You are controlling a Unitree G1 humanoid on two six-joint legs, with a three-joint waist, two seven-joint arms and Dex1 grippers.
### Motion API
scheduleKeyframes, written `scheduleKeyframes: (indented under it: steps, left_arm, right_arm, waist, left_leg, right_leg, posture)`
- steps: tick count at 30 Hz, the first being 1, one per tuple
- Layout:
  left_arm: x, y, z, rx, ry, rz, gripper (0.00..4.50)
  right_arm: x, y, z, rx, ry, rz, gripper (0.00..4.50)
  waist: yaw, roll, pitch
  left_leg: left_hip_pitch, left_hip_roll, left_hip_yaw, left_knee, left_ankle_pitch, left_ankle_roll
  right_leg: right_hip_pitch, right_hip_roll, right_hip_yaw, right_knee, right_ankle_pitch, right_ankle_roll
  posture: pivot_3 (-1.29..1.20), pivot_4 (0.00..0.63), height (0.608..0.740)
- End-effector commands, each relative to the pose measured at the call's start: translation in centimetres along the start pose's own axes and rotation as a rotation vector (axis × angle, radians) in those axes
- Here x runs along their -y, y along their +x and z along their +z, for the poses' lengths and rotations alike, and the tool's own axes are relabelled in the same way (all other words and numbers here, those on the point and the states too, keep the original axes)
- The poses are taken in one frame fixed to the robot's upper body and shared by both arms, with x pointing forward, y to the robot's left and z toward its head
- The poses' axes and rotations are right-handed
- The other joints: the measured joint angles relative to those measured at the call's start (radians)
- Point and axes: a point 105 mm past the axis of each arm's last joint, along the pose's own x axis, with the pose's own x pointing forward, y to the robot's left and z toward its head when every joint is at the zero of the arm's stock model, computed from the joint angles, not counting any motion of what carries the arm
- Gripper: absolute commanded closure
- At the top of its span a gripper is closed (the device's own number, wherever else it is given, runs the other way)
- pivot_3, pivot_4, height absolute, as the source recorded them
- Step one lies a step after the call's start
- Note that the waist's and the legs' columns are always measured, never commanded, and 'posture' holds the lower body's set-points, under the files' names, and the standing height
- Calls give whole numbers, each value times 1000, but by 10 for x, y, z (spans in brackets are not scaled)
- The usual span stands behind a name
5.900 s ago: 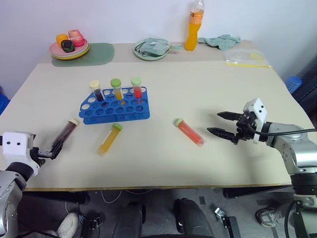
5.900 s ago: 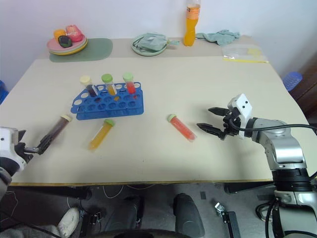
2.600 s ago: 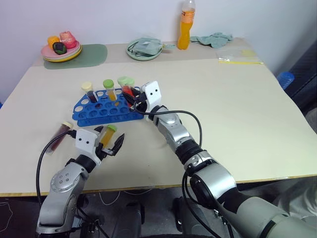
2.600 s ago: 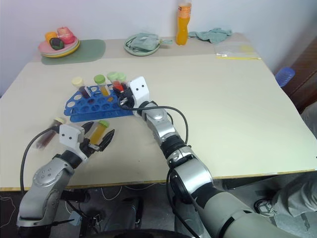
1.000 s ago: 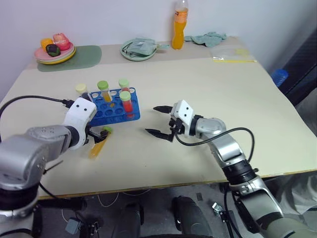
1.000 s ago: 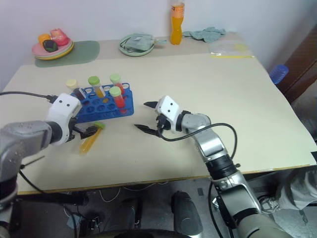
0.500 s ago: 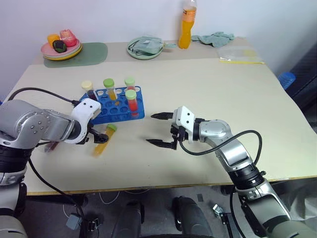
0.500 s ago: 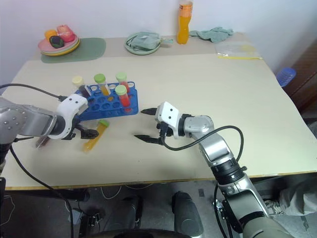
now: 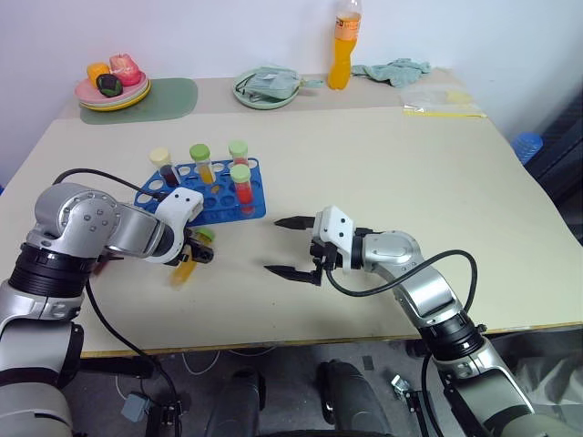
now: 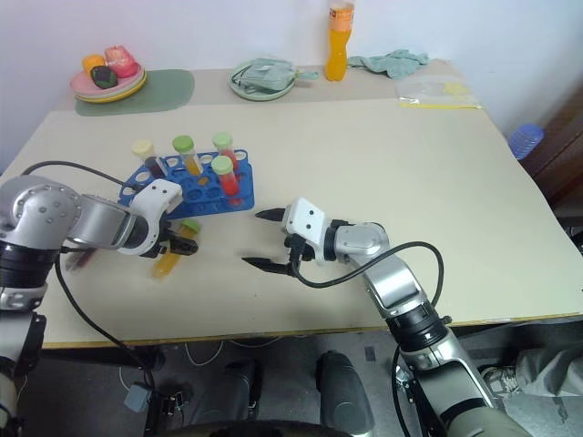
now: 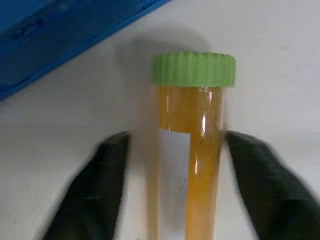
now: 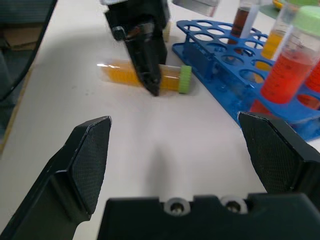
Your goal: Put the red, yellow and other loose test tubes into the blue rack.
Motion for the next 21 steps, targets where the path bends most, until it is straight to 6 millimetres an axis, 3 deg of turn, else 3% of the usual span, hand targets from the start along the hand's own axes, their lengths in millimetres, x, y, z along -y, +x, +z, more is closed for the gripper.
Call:
scheduleKeyframes:
  steps: [1, 2, 9, 15, 18, 21]
  left_arm:
    - [4, -7, 7, 30, 0, -20, 3162]
    - [5, -10, 8, 40, 8, -26, 3686]
    - [2, -46, 5, 152, 29, -97, 3746]
    - [0, -81, 35, 574, 67, 25, 3746]
    - [-3, -87, 30, 693, 137, 156, 3746]
    - [1, -92, 28, 849, 133, 166, 3746]
  right_arm:
    - [-3, 0, 12, 37, -32, 2, 0]
    - [-4, 0, 12, 37, -31, 1, 0]
    - [-3, -2, 10, 25, -24, -15, 0]
    - [-2, -4, 6, 19, -8, -30, 0]
    - [-1, -2, 6, 22, 0, -41, 0]
    - [2, -2, 6, 27, 10, -54, 0]
  waist:
    - [0, 0, 0]
    - [0, 0, 0]
    - [-4, 0, 0]
    - [3, -1, 0]
    - [2, -1, 0]
    - [0, -1, 0]
  left_leg:
    - [0, 0, 0, 0, 0, -1]
    - [0, 0, 0, 0, 1, -1]
    - [-1, 0, 1, -1, 2, -4]
    - [-1, 0, 3, -1, 2, -3]
    - [-1, 0, 5, -1, 2, -4]
    - [-1, 1, 6, -2, 2, -3]
  right_leg:
    - [0, 0, 0, 0, 0, 0]
    - [0, 0, 0, 0, 0, 0]
    - [-3, 0, 2, 1, 0, 0]
    - [-3, 0, 1, 1, 0, 0]
    - [-2, 0, 1, 0, 0, -1]
    - [-2, 0, 2, 0, 0, -1]
  posture:
    - [0, 150, 740]
    - [0, 150, 740]
    - [0, 150, 740]
    - [0, 150, 740]
    - [0, 150, 740]
    - [0, 150, 740]
